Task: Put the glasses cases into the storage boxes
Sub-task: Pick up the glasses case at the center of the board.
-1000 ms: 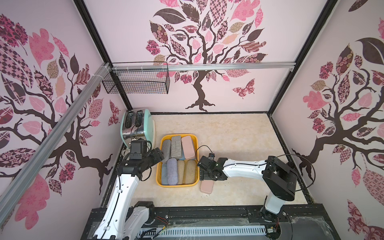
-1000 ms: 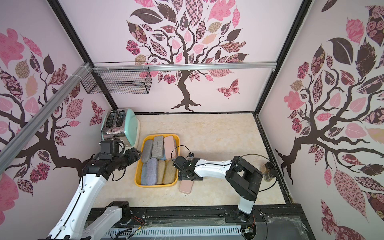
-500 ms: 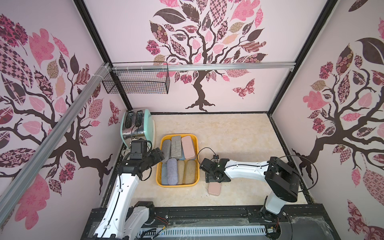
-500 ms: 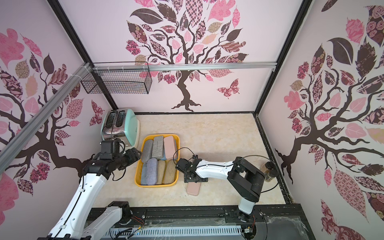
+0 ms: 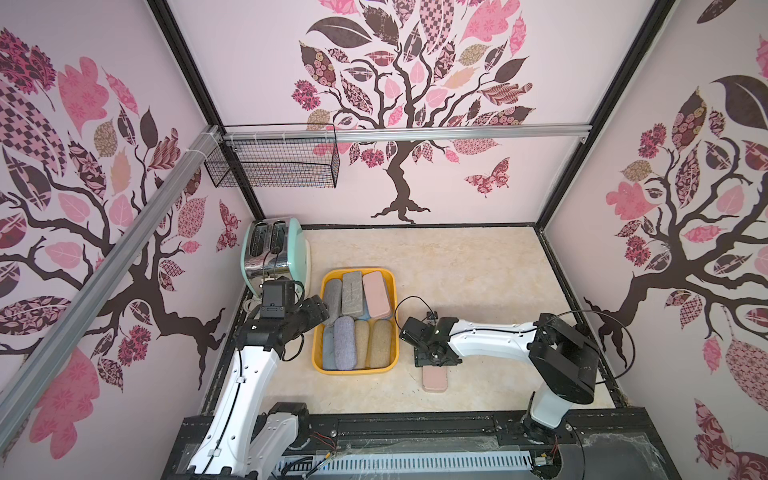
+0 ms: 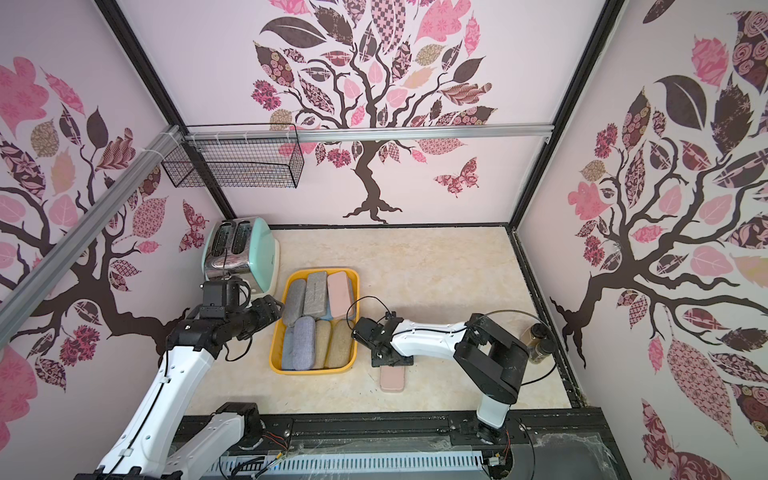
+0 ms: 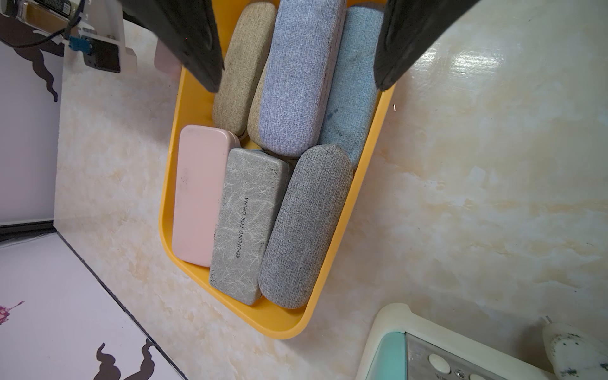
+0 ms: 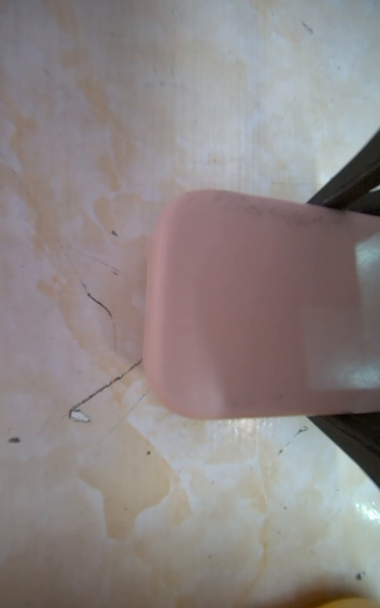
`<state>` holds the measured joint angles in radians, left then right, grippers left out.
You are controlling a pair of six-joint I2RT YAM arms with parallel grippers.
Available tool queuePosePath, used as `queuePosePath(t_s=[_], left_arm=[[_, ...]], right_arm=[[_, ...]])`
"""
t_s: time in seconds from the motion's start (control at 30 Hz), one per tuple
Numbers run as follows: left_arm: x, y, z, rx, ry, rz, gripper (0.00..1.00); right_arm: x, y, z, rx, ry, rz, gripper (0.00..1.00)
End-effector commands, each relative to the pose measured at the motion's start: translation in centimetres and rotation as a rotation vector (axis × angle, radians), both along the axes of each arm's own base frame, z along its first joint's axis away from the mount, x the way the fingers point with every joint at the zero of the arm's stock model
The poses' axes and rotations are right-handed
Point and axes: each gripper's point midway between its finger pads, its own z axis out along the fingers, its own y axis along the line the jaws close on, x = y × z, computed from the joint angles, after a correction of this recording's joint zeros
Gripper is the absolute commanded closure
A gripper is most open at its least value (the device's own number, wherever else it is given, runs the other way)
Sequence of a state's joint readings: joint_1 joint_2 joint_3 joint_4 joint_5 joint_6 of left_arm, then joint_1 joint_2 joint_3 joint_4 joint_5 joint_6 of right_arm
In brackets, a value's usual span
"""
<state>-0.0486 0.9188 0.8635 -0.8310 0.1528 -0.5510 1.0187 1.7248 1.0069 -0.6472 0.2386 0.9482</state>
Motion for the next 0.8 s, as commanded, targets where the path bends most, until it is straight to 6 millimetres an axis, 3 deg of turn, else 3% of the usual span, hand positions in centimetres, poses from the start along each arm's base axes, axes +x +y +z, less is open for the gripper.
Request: queuePosePath(t_s=[0.0, 0.13, 0.23, 0.4, 0.47, 0.6, 0.77], left_arm=[[-0.1, -0.2, -0.5, -0.003, -0.003, -0.014, 0.25], [-0.1, -0.3, -0.4, -0.005, -0.005, -0.017, 0.25], [-0.1, -0.3, -0.3, -0.005, -0.013, -0.016, 0.25], [-0.1, -0.3, -0.3, -0.005, -0.01, -0.017, 0.25], [-0.1, -0.2, -0.3, -0.003, -0.012, -0.014, 0.25], [-0.3, 0.0, -0.1, 0.007, -0.016, -0.005, 0.25], [-0.5, 0.5, 0.7, 0.026, -0.052, 0.019, 0.25]], right_arm=[[-0.1, -1.8, 0.3, -0.087, 0.004, -0.015, 0.39], [0.6, -1.8, 3.1, -0.055, -0.06, -0.018, 0.41], [1.6, -0.8, 6.9, 0.006, -0.132, 0.009, 0.42], [4.1, 5.0, 15.2, 0.184, -0.279, 0.161, 0.42], [5.1, 7.8, 17.5, 0.229, -0.319, 0.222, 0.42], [6.7, 12.9, 18.7, 0.253, -0.325, 0.291, 0.43], [6.4, 17.6, 16.6, 0.228, -0.283, 0.345, 0.43]])
